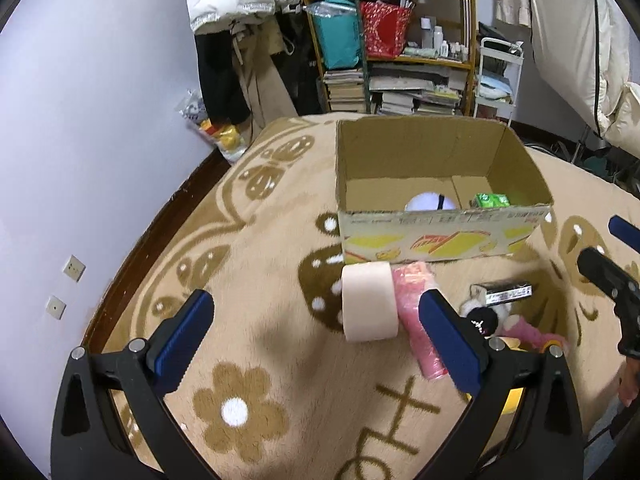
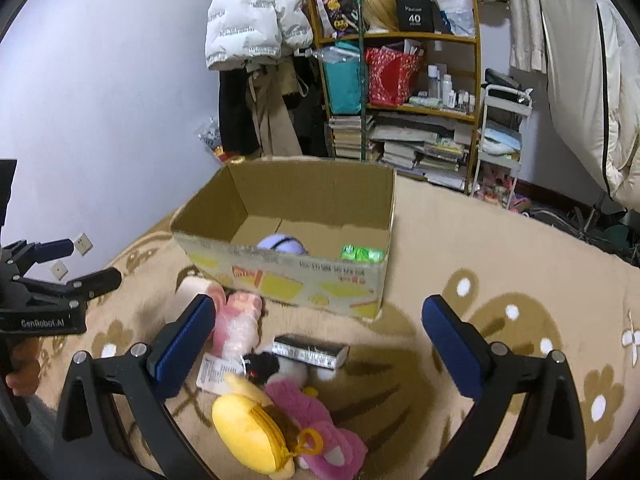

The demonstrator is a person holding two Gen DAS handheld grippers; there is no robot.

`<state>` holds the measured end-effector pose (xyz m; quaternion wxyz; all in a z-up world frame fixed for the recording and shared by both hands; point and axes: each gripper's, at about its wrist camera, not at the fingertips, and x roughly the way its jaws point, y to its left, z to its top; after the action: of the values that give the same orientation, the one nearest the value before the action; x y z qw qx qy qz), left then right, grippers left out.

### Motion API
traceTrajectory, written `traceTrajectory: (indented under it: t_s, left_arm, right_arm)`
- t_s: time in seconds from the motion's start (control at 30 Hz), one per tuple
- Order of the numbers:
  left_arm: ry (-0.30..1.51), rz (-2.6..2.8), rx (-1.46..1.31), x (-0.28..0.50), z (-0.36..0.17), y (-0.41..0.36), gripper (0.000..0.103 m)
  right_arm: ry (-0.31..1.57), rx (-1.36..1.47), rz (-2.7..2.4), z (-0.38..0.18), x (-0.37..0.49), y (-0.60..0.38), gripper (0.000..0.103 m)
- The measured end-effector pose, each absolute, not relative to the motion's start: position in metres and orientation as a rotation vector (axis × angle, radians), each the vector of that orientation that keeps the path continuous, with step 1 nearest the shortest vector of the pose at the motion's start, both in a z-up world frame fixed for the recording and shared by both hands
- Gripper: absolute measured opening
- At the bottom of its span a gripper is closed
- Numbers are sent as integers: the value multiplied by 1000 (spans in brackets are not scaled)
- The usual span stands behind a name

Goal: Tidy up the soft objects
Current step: 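Move the left tool to the pink foam block while the right tool approaches the black tissue pack, then grasp the pink foam block with the left tool while the right tool grasps the black 'Face' tissue pack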

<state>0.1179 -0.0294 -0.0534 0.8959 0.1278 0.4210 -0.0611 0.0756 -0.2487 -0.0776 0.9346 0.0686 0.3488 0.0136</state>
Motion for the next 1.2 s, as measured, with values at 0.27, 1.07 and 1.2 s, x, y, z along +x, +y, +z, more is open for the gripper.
traceTrajectory:
  t_s: [0.27, 1.07, 1.2]
  left_arm:
    - [933, -124, 225, 136, -74, -28, 101]
    - [1126, -178, 258, 182, -151, -52, 101]
    - [1149, -169, 274, 187, -162, -53, 101]
  right_arm:
    - [789, 132, 41, -109, 82, -241, 103]
    - [1012, 256, 88, -182, 132, -249, 103]
    - [1031, 259, 87, -188, 139, -249, 103]
